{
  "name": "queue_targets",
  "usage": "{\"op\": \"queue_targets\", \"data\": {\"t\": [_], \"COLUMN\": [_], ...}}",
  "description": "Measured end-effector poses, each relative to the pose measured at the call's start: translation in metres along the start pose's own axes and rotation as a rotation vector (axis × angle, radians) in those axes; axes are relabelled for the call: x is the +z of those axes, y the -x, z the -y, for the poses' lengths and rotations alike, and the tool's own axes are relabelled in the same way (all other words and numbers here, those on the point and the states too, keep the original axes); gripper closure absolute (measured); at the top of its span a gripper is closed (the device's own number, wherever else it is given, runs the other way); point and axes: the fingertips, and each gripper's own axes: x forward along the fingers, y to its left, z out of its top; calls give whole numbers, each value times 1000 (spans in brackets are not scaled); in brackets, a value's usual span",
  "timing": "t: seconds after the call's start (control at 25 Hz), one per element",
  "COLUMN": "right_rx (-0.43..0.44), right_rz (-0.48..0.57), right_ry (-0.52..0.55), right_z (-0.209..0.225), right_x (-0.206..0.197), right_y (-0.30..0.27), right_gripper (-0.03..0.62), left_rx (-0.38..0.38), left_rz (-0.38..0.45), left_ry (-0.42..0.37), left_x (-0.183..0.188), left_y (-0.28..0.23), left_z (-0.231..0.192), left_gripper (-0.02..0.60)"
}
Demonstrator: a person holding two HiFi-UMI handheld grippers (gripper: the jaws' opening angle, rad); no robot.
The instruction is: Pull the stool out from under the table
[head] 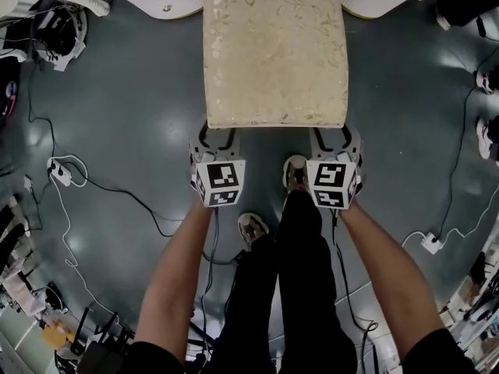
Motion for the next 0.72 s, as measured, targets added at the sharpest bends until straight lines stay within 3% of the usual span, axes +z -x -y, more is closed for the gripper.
{"op": "queue_targets", "data": {"t": [0.28, 0.56, 0.72], "right_rx": [-16, 21, 96], "right_rz": [-20, -156, -203], "right_ry": [-11, -39, -41], "right_z": [-23, -37, -58], "right_x": [-25, -33, -33], "right_y": [33, 58, 86], "right_gripper": [345, 345, 345], "left_rx": [-21, -15, -9], "left_rz": [3, -115, -181], "left_ry": [-16, 28, 41], "left_x": [-22, -31, -40], "left_y": [33, 50, 77], "left_z": [16, 16, 13], "left_gripper": [324, 320, 321]}}
